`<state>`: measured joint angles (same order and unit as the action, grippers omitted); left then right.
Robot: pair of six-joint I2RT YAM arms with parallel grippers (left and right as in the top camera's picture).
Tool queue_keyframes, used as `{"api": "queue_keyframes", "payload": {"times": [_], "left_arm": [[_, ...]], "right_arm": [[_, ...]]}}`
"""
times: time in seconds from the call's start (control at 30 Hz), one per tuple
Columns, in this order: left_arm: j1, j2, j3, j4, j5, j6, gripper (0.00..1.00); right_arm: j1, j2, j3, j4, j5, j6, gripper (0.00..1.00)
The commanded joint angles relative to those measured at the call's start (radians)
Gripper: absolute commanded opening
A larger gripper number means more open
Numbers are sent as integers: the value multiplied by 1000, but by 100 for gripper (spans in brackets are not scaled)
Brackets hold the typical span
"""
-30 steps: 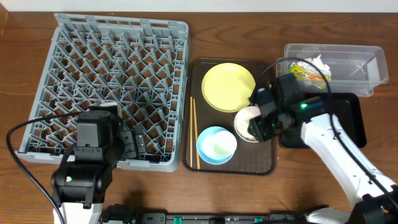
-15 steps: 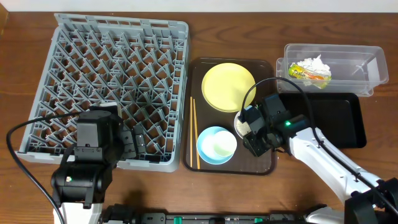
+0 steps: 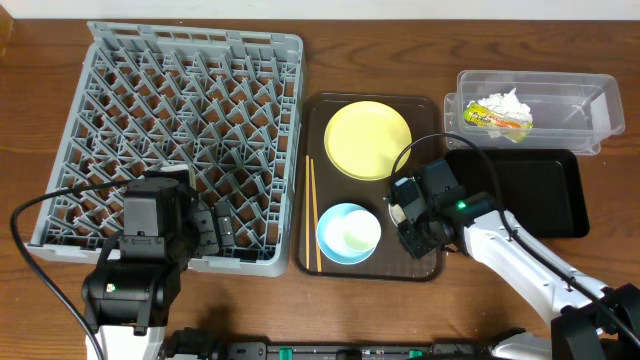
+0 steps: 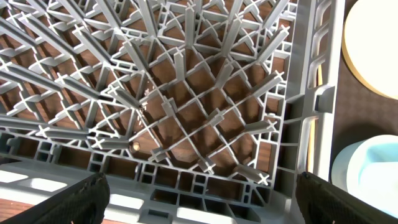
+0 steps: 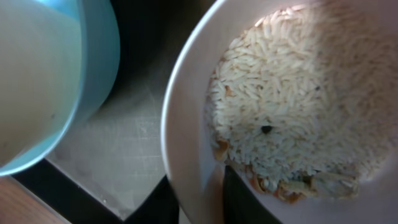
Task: Sort waste into correct bins and load items into the dishwasher
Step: 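Grasp the rim of the white rice bowl with the right gripper, then tip the white bowl over the black tray to dump the rice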
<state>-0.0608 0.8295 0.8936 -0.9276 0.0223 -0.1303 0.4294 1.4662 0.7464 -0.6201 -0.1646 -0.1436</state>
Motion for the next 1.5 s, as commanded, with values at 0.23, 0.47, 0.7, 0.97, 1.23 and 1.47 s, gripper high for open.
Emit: {"api": "queue_keyframes", "payload": {"times": [0.23,0.47,0.7,0.97,1.23,1.47], "left_arm": [[-3,-1,20,-3,-8,-2,96],[-3,-1,20,-3,-8,-2,96],[-3,-1,20,-3,-8,-2,96],[-3,-1,20,-3,-8,-2,96],[-3,-1,20,-3,-9,-2,96],[-3,-1,20,-3,-8,-2,96]], "right_arm": [[11,6,-8,39,52,16,7],[11,6,-8,69,56,43,1],[10,-17,45,73,55,152,1],[-53,-154,135,40,-9,201,1],[-286,-235,141,10,-166,278,1],[-525,-189,140,-26,-362,278,1]]}}
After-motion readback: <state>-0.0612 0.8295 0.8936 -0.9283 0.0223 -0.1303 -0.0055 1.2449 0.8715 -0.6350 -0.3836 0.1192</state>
